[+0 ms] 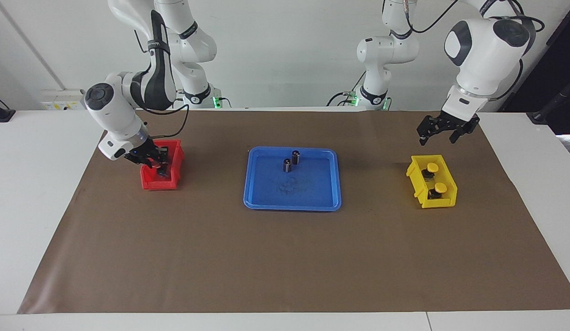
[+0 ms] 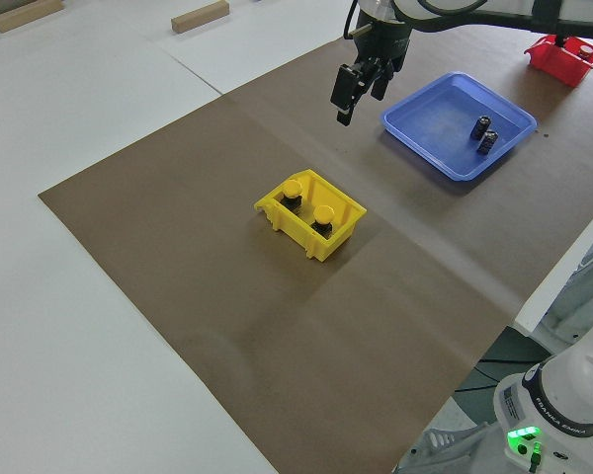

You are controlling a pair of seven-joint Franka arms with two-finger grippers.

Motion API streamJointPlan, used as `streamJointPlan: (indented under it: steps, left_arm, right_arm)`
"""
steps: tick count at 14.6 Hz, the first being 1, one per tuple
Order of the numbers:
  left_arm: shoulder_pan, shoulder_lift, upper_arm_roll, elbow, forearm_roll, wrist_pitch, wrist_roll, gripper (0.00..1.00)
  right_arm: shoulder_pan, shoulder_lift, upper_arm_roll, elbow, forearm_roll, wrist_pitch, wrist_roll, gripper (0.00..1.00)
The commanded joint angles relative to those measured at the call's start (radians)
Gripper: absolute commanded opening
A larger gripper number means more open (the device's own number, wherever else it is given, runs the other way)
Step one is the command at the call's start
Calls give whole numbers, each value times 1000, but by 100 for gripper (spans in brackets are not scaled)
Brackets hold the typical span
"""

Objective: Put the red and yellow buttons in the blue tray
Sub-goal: 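Lift the red button with the right gripper while the left gripper grasps a yellow button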

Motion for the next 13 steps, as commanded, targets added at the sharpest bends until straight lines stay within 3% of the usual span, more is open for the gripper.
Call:
streamJointPlan:
  steps: [1,5,11,13]
  left_arm:
    - [31,47,-4,4,-3,62,42,100]
    - [54,146,-3,2,21,156,47,88]
    - [113,223,-4,-25,21,283,50,69]
    - [114,228,-4,-41,21,308,50,67]
  right_arm:
    - [-2,76,4,227,-26,-172,-19,15]
    - [58,183,36,514,-7,-338,90,15]
    - [351,275,44,565,37,-159,504,13]
    - [459,373,44,638,25,-146,625,13]
